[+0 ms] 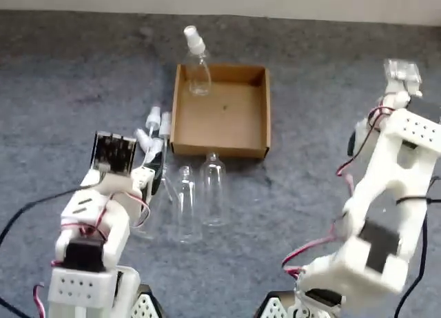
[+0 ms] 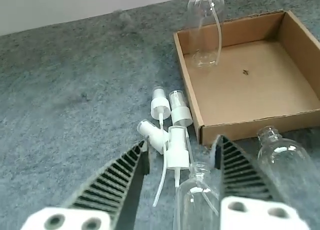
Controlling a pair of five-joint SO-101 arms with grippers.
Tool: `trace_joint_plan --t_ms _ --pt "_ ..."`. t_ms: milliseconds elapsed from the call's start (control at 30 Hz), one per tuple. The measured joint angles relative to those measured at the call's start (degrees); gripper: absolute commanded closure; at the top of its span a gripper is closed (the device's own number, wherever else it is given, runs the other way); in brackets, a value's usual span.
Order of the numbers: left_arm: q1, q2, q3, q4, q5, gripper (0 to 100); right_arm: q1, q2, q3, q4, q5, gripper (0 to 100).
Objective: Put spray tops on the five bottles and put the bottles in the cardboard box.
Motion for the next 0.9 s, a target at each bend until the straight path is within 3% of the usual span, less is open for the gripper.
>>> trace_joint_plan --t_ms 167,433,633,733,900 --pt "-0.70 19.16 -14.86 6.51 -0.26 83 -5.98 -15.47 12.92 -4.75 -0.26 99.5" --pt "-9.76 56.18 -46.59 14.68 -0.18 83 -9.14 -32.79 41.58 -11.16 4.22 99.5" --pt "-9.85 79.38 -62.24 18.64 -1.41 83 -9.14 -37.01 44.84 -11.25 6.68 99.5" --pt "-9.93 87.74 -65.85 18.99 -5.80 83 -9.14 -37.36 44.84 -11.25 6.68 99.5" --pt "-8.18 91.43 -66.55 19.08 -9.23 83 -9.14 -37.36 44.84 -11.25 6.68 99.5"
